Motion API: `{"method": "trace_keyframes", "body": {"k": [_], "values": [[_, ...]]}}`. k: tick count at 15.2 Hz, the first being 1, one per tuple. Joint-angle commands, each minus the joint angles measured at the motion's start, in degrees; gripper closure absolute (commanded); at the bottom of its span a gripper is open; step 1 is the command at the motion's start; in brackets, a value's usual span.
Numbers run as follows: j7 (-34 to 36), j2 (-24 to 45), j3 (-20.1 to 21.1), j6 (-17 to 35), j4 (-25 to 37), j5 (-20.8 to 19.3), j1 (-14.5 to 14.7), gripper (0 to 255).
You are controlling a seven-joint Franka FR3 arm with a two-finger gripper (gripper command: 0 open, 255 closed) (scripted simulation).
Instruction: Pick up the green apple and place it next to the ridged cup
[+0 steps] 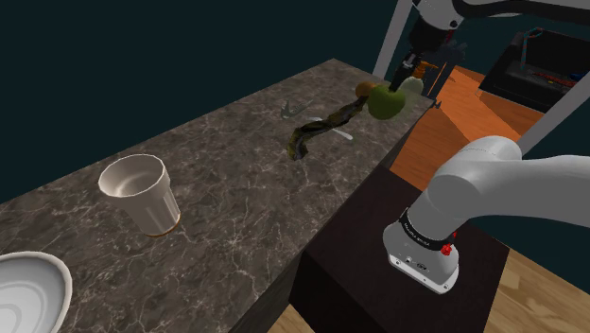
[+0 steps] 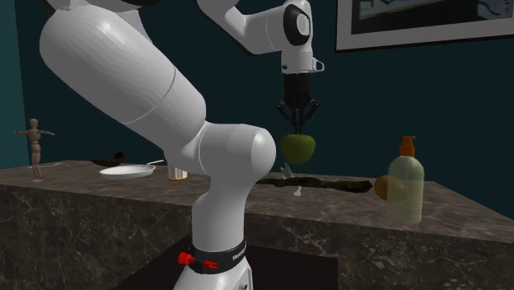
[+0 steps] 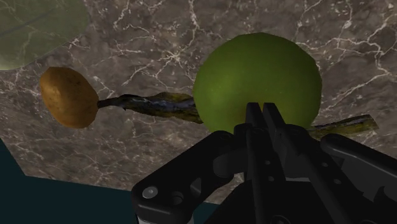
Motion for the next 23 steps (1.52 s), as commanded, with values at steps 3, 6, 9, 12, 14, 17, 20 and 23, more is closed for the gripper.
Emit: {"method": "trace_keyframes", "body": {"k": [3,6,9,12,14,17,20,23], "values": [[0.06,0.25,0.61,-2.87,3.12,0.56,0.29,255],[0.07,0.89,0.97,-4.83,5.73,0.94,0.54,255],[0.08,1.62,1.30,-6.76,8.39,1.30,0.78,255],[0.07,2.43,1.61,-8.67,11.12,1.63,1.01,255],[0.07,3.03,1.80,-9.93,12.97,1.85,1.16,255],[0.05,3.98,2.06,-11.82,15.81,2.15,1.38,255],[2.66,5.08,4.63,-11.17,16.08,3.93,2.25,255],[6.51,7.09,8.35,-9.82,16.54,6.42,3.55,255]]}}
